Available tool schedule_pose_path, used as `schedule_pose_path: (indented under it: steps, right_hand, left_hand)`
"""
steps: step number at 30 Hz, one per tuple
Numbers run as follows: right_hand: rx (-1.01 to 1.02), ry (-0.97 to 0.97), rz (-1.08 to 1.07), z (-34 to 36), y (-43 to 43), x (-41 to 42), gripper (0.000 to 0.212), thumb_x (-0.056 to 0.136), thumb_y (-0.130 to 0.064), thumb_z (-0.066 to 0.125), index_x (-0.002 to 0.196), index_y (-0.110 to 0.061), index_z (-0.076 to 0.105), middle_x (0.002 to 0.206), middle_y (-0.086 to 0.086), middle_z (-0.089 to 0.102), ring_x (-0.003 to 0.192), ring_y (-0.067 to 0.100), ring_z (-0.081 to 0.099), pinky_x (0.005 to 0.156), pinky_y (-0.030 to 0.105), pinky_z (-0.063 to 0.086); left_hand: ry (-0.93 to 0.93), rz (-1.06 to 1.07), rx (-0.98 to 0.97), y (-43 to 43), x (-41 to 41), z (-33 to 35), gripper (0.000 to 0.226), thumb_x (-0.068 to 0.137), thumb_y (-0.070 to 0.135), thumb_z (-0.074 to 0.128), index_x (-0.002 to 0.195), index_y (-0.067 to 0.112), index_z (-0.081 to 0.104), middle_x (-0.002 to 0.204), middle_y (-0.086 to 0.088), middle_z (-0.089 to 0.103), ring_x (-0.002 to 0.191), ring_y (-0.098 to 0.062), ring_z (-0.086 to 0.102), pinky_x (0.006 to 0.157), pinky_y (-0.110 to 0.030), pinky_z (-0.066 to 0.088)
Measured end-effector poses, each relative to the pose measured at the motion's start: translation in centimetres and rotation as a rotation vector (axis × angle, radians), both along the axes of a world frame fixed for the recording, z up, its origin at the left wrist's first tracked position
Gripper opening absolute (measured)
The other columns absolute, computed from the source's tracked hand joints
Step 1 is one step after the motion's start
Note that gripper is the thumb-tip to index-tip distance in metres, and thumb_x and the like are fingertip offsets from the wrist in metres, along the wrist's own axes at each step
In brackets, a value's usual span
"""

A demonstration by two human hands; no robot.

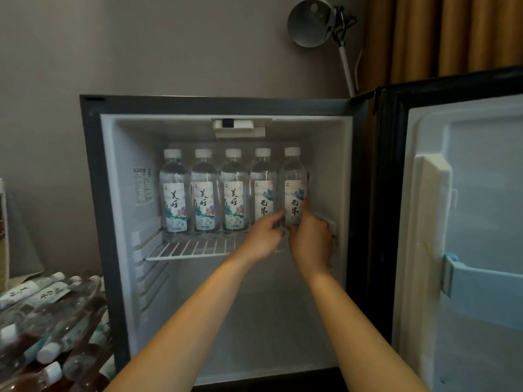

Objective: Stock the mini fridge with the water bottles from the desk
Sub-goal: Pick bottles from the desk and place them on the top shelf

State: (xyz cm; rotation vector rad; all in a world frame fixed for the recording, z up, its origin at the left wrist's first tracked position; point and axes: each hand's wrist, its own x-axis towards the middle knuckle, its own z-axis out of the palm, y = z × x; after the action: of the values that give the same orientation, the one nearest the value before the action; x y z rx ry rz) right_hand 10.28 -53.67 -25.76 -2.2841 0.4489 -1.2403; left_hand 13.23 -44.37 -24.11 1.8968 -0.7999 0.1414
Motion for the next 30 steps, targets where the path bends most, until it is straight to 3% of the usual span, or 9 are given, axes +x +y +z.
schedule_pose_path:
  steps: [11,16,19,22,25,30]
  right_hand:
    - [-0.029,0.075,-0.049,0.8,-0.3,1.7,0.056,0.093,-0.013,0.051,0.144,-0.013,0.029,0.111,0.015,0.065,0.102,0.032,0.062,0.077,0.036,0.051]
    - [-0.050,0.044,-0.016,0.7,0.2,0.2,0.039,0.090,-0.006,0.048,0.128,-0.008,0.051,0.105,0.020,0.067,0.099,0.034,0.063,0.072,0.034,0.049]
    - [-0.044,-0.053,0.096,0.4,1.7,-1.4,0.037,0.087,-0.007,0.049,0.123,-0.009,0.057,0.096,0.024,0.068,0.094,0.039,0.064,0.068,0.037,0.048]
    - [-0.025,-0.111,0.281,-0.3,3.9,-2.1,0.025,0.089,-0.011,0.053,0.109,-0.009,0.067,0.095,0.020,0.071,0.090,0.034,0.067,0.072,0.035,0.049]
    - [-0.026,-0.081,0.454,-1.6,6.7,-2.6,0.019,0.088,-0.010,0.057,0.101,-0.009,0.071,0.088,0.015,0.073,0.081,0.030,0.068,0.072,0.032,0.050]
    - [0.044,0.072,0.740,-5.6,12.7,-2.2,0.019,0.090,-0.017,0.057,0.103,-0.016,0.070,0.078,0.010,0.072,0.071,0.025,0.068,0.072,0.042,0.055]
  left_hand:
    - [0.018,-0.001,0.092,-0.5,0.7,0.4,0.054,0.093,-0.005,0.040,0.144,0.007,0.030,0.150,-0.009,0.033,0.138,-0.020,0.032,0.112,-0.028,0.025]
    - [0.097,-0.082,-0.055,0.8,-1.2,0.5,0.048,0.094,-0.006,0.040,0.141,0.003,0.035,0.142,-0.012,0.044,0.130,-0.020,0.043,0.092,-0.014,0.036]
    - [0.090,-0.073,-0.245,3.0,-2.7,-0.1,0.036,0.091,-0.009,0.042,0.124,-0.002,0.053,0.121,-0.015,0.061,0.102,-0.013,0.060,0.073,-0.002,0.045]
    - [0.046,-0.019,-0.429,6.1,-4.2,-1.5,0.027,0.090,-0.012,0.041,0.105,-0.005,0.062,0.088,-0.008,0.066,0.069,0.002,0.063,0.064,-0.007,0.048]
    - [-0.049,0.085,-0.487,9.8,-5.2,-3.3,0.034,0.090,-0.012,0.042,0.082,0.011,0.066,0.075,0.002,0.067,0.062,0.002,0.064,0.063,-0.011,0.050]
    - [-0.153,0.313,-0.530,17.0,-6.4,-6.9,0.043,0.086,-0.014,0.043,0.073,0.018,0.067,0.066,0.005,0.069,0.060,-0.005,0.064,0.061,-0.015,0.051]
